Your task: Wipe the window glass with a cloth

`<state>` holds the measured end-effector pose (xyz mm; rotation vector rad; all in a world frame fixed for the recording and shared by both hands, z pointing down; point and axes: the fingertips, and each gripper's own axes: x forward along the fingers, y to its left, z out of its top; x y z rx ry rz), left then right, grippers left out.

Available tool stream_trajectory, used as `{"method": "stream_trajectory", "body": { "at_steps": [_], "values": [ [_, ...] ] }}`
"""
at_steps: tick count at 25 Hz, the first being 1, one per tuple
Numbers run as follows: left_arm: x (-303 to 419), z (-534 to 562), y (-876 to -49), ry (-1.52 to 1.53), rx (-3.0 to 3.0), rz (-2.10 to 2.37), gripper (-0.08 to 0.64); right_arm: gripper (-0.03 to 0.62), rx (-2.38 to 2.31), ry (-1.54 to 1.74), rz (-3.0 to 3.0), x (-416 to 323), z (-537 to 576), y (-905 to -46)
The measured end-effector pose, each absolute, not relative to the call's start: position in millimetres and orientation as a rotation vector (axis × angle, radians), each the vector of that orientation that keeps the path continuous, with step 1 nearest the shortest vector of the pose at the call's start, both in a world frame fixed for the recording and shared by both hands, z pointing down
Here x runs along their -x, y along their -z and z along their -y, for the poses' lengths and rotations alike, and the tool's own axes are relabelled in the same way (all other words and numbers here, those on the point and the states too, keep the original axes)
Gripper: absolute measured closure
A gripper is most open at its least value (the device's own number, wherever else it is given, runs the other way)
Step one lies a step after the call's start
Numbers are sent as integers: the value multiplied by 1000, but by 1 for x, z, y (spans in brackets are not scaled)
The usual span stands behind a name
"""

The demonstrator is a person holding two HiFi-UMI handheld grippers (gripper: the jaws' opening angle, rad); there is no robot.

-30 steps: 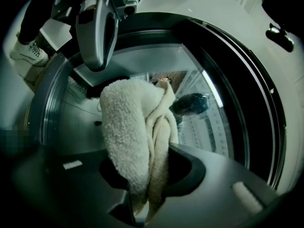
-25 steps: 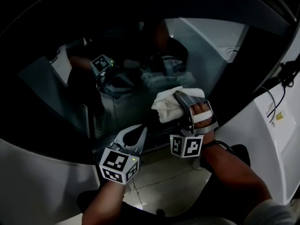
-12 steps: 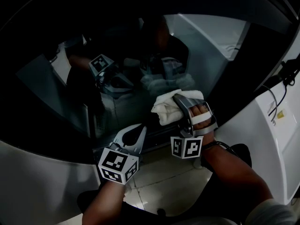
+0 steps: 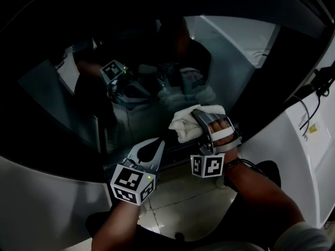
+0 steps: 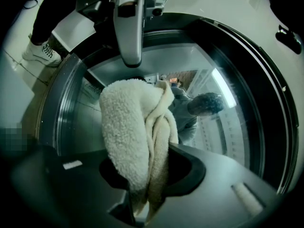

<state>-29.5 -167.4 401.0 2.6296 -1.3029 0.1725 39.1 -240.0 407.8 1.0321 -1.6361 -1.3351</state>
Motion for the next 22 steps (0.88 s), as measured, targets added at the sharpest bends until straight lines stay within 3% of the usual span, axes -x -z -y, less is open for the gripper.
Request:
{"method": "stream_trajectory", "body": {
  "at_steps": [22],
  "values": [
    [28,167,-396,-161,-2624,1311,543,462,-951,1228,1686,-40,239,-424]
  ]
}}
